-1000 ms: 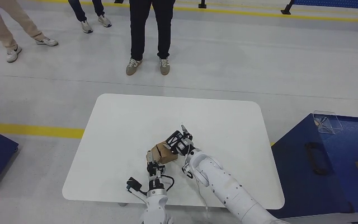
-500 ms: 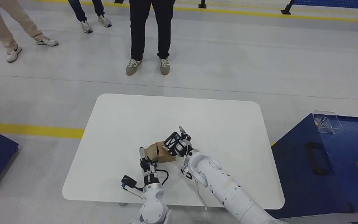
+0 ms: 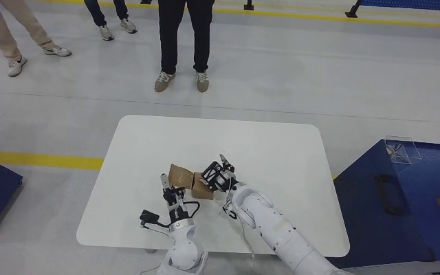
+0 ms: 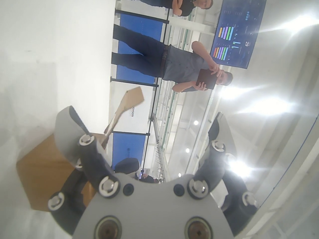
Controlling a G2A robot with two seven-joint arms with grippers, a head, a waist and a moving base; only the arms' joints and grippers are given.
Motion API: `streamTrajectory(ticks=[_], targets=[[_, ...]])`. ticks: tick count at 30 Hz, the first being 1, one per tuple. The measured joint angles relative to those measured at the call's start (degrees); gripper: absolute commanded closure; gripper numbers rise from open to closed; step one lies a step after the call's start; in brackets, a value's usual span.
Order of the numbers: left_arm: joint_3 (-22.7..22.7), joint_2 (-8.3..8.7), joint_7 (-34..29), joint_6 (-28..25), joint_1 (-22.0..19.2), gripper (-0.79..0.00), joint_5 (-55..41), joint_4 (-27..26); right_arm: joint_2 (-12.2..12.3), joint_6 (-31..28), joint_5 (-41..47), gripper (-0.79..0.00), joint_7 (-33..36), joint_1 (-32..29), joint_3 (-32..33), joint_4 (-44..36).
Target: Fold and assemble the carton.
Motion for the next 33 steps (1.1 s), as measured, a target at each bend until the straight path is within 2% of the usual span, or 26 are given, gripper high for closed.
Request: streamTrajectory(ticks=[8,19,23,29,33], targets=[[0.3,0.23,-4.1,-2.3,1.2,-0.785,3.3,-1.5,0.1,-0.3,-0.7,-0.785,0.1,0.0,1.6,-0.4],[1.8,-0.06,-9.2,4.0,0.2,-0.785,2.3,-1.1,2.1,-1.0,0.1,-0.785,-0.6,-1.0,9.2,-3.3],[2.3,-0.05,-11.1,4.9,1.4,-0.785,1.5,-3.2,3.1,-1.0,0.6,-0.785,0.7,-1.9,13.0,-4.4],[3.4,0.23,-16.7,12.0,4.8,-0.785,0.7,-7.9,4.2,-3.1,2.7,-0.785,1.3,-3.3,17.8,-5.6],[5.1,0.45,-19.2,14.1,5.5,-0.785,-1.9,-9.2,4.7,-4.9,3.7,-0.785,1.3,-4.4,19.5,-7.1]])
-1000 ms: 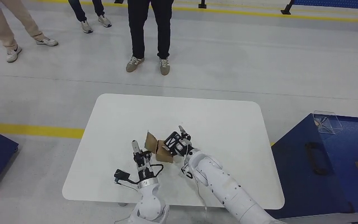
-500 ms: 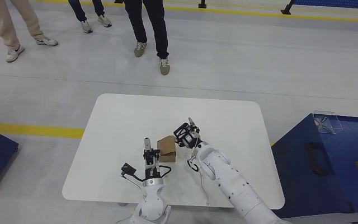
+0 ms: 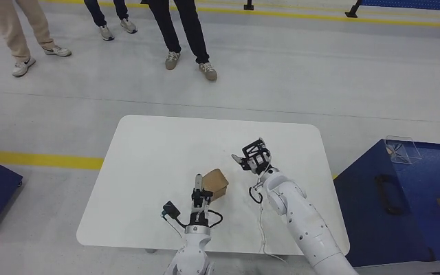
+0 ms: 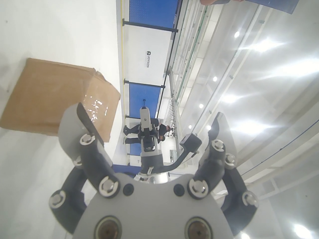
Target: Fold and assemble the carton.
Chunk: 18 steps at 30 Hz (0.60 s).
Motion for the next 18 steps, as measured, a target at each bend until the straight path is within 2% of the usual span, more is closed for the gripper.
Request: streamTrajectory(ticks=[5,11,14,18], targets=[[0.9,0.44,-2.9,0.9,1.4,-0.785,-3.1,-3.7,0.0,-0.4,0.3,-0.785,-0.2,-0.3,0.2,-0.4],[-2.0,1.79,-6.7,0.3,7.6,-0.785,-0.1,-12.9,0.0,-0.4,0.3,-0.785,-0.2,-0.3,0.2,-0.4],[-3.9,2.69,-9.3,3.8,9.9,-0.785,4.8,-15.2,0.1,-0.4,0.2,-0.785,-0.1,-0.3,0.1,-0.5],[-6.2,3.97,-14.4,12.7,10.7,-0.785,14.8,-16.4,0.1,1.7,-0.7,-0.785,0.4,-1.7,0.3,-2.8]])
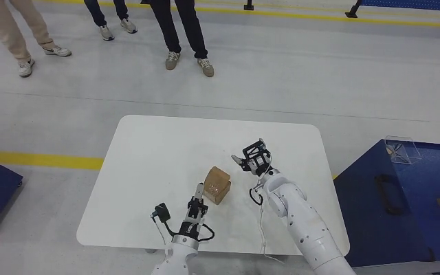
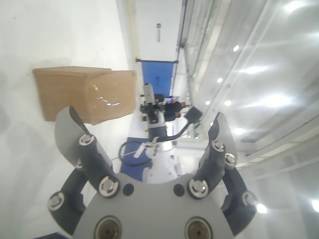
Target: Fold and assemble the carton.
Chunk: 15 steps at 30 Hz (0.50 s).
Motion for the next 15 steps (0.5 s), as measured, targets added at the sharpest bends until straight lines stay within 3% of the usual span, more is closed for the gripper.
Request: streamTrajectory(ticks=[4,11,15], targets=[[-0.2,0.08,0.7,0.4,0.0,-0.785,2.9,0.1,0.1,3.8,-6.1,-0.785,1.0,-0.4,-0.9,-1.3],[-0.4,0.06,0.2,1.3,-0.5,-0.785,1.1,0.9,0.1,3.5,-5.8,-0.785,1.1,-0.5,-1.0,-1.4],[-0.8,-0.21,0.8,14.7,-6.6,-0.785,1.3,5.5,-0.2,4.6,-6.1,-0.785,2.5,-1.0,-2.1,-2.5]])
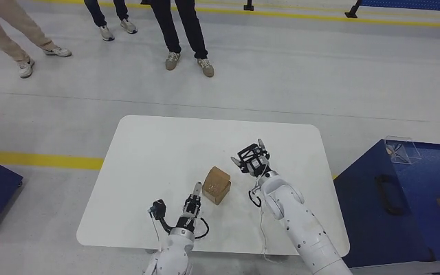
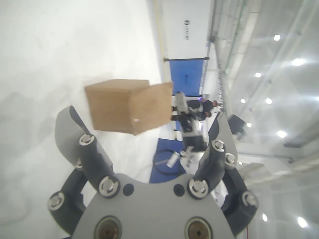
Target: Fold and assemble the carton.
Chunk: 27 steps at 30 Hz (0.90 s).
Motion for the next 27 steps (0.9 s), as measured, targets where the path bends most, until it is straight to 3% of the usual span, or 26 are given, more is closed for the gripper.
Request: streamTrajectory(ticks=[2,4,9,12,27], targets=[[0.4,-0.07,-0.8,4.5,-1.6,-0.785,-0.2,1.2,-0.3,0.0,0.2,-0.785,1.0,0.2,-0.8,-0.2],[0.6,-0.10,-1.2,6.5,-2.5,-0.705,-0.7,1.9,-0.5,-0.8,0.5,-0.785,2.5,0.6,-1.4,-0.5],[2.3,-0.19,-2.2,6.9,-4.0,-0.662,-0.7,4.0,-0.7,-2.5,-0.1,-0.785,4.6,1.1,-2.3,-0.8],[3.0,-0.26,-2.0,6.3,-4.6,-0.573,-1.1,5.0,-0.7,-3.6,0.0,-0.785,5.4,1.2,-2.6,-0.8],[4.0,-0.24,-1.2,4.8,-5.7,-0.610,-3.4,6.9,-1.3,-6.8,1.2,-0.785,8.8,2.2,-3.9,1.0]])
